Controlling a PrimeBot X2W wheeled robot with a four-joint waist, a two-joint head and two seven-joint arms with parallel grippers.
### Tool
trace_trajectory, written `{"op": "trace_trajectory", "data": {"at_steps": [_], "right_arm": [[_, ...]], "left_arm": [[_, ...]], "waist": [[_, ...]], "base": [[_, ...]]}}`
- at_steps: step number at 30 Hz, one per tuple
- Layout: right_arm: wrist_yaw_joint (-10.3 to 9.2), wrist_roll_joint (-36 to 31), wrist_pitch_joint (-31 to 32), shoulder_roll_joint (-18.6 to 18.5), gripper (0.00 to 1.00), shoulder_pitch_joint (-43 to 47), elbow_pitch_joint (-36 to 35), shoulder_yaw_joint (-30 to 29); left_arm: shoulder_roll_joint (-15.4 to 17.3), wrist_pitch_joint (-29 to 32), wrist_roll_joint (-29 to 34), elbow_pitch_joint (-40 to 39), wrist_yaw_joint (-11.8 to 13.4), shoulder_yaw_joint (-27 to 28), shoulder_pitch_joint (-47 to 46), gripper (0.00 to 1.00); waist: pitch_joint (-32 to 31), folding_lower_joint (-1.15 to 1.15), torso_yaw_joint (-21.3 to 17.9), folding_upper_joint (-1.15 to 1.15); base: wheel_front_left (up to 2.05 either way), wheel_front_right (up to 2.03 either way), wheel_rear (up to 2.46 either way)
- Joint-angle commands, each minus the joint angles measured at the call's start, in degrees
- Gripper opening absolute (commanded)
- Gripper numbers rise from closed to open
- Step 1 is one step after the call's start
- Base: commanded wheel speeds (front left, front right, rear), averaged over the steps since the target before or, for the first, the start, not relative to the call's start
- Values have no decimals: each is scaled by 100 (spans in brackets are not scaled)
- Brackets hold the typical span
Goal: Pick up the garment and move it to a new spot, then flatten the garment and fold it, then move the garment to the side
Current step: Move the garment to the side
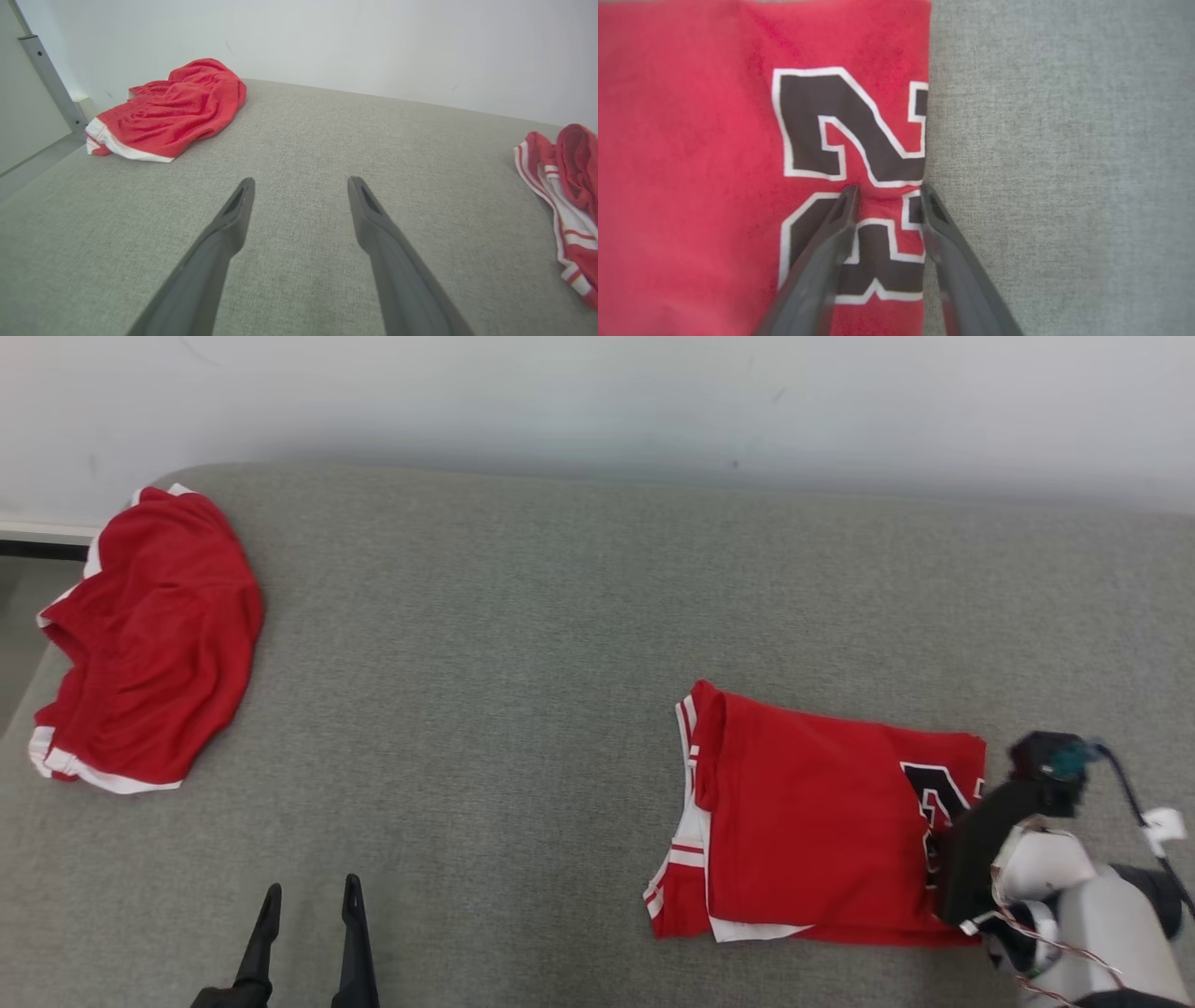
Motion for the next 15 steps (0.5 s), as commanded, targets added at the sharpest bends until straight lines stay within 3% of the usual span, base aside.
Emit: {"op": "trace_trajectory", "data": {"at_steps": [1,6,15], "right_arm": [[-10,-73,-18,-43,0,32,165,210],[-11,-36,-375,-689,0,-587,111,970],[-11,64,-880,-1884,0,-1913,586,2362]], "left_arm": [[-7,-16,29,-66,16,6,-41,100],[-6,-16,137,-369,54,32,-190,100],[89,-16,612,-997,-139,102,-811,100]], "waist": [[70,0,-140,0],[364,0,-607,0],[1309,0,-1793,0]], "base": [[0,0,0],[0,0,0],[0,0,0]]}}
